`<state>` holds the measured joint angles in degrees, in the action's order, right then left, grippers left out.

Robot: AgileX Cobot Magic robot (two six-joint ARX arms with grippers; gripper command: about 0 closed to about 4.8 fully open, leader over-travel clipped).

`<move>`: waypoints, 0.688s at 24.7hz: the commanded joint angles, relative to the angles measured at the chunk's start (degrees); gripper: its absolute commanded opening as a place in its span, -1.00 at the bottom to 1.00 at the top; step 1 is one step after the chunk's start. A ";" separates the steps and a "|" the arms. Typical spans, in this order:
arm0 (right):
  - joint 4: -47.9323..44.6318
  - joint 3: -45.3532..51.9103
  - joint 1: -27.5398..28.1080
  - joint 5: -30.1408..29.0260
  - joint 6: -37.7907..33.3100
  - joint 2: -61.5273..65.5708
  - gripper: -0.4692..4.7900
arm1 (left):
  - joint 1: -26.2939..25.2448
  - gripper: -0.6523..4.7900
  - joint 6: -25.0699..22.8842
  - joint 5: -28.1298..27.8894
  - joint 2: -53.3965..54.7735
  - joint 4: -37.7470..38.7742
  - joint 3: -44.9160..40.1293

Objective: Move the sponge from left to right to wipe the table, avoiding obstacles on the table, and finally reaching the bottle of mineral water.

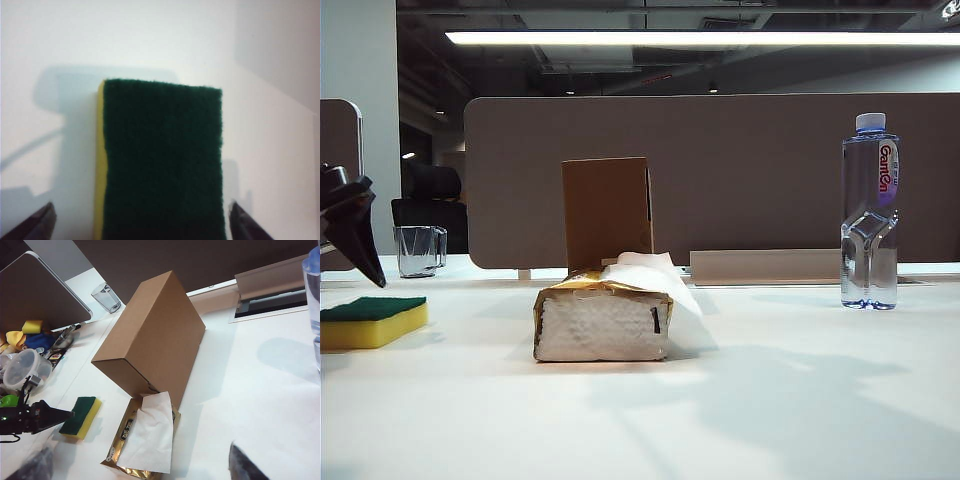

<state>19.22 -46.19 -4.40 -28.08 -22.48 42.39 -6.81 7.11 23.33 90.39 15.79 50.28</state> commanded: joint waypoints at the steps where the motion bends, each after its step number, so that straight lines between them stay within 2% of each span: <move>1: -0.52 -0.50 0.00 -0.15 -0.04 -0.07 0.97 | -0.07 1.00 -0.26 -0.20 1.01 -1.49 0.42; 9: 0.70 -0.50 0.00 -0.13 -0.02 -0.07 0.97 | -0.07 1.00 -0.90 -2.60 2.14 -3.56 0.48; 17: 0.72 -0.50 0.00 -0.11 -0.02 -0.07 0.97 | -0.02 1.00 -0.92 -2.56 2.16 -4.90 0.52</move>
<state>20.49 -46.26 -4.40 -28.10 -22.46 42.39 -6.81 6.63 20.86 92.55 11.35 50.59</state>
